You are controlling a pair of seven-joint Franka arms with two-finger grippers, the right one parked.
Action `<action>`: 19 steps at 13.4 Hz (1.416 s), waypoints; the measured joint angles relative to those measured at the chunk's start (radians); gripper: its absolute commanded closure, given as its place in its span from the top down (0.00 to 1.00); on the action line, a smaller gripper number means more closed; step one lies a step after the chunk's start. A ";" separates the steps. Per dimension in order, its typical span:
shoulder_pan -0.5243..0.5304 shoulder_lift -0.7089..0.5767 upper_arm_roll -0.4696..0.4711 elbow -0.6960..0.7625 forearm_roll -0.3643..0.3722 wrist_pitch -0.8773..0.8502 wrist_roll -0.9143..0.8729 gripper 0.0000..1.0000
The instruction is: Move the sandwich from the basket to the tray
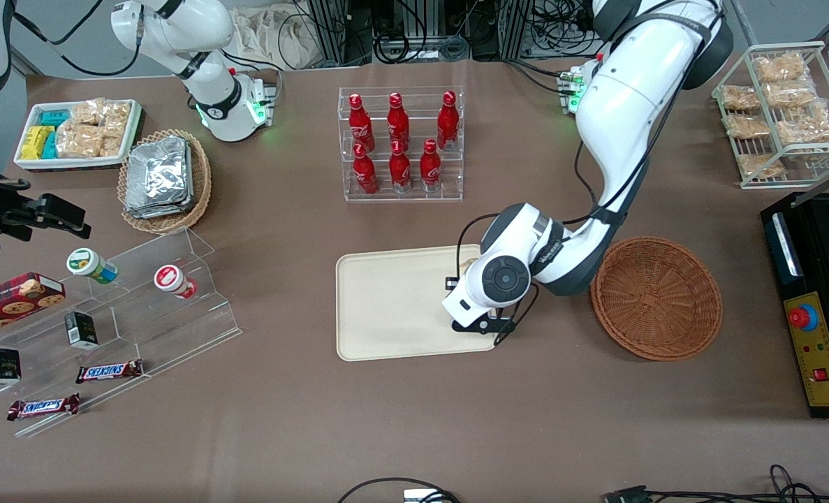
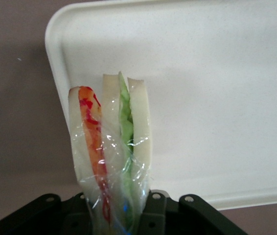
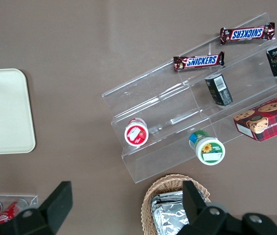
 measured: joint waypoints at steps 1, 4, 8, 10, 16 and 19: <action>-0.004 0.016 0.000 0.000 0.001 0.014 0.000 0.24; -0.011 0.048 0.000 0.000 0.003 0.045 -0.002 0.68; -0.012 0.050 0.002 0.007 0.005 0.049 -0.005 1.00; -0.011 0.049 0.005 0.022 0.005 0.048 -0.007 1.00; 0.063 -0.046 0.013 0.060 0.004 0.019 -0.013 1.00; 0.147 -0.167 0.014 0.066 0.005 -0.107 0.000 0.99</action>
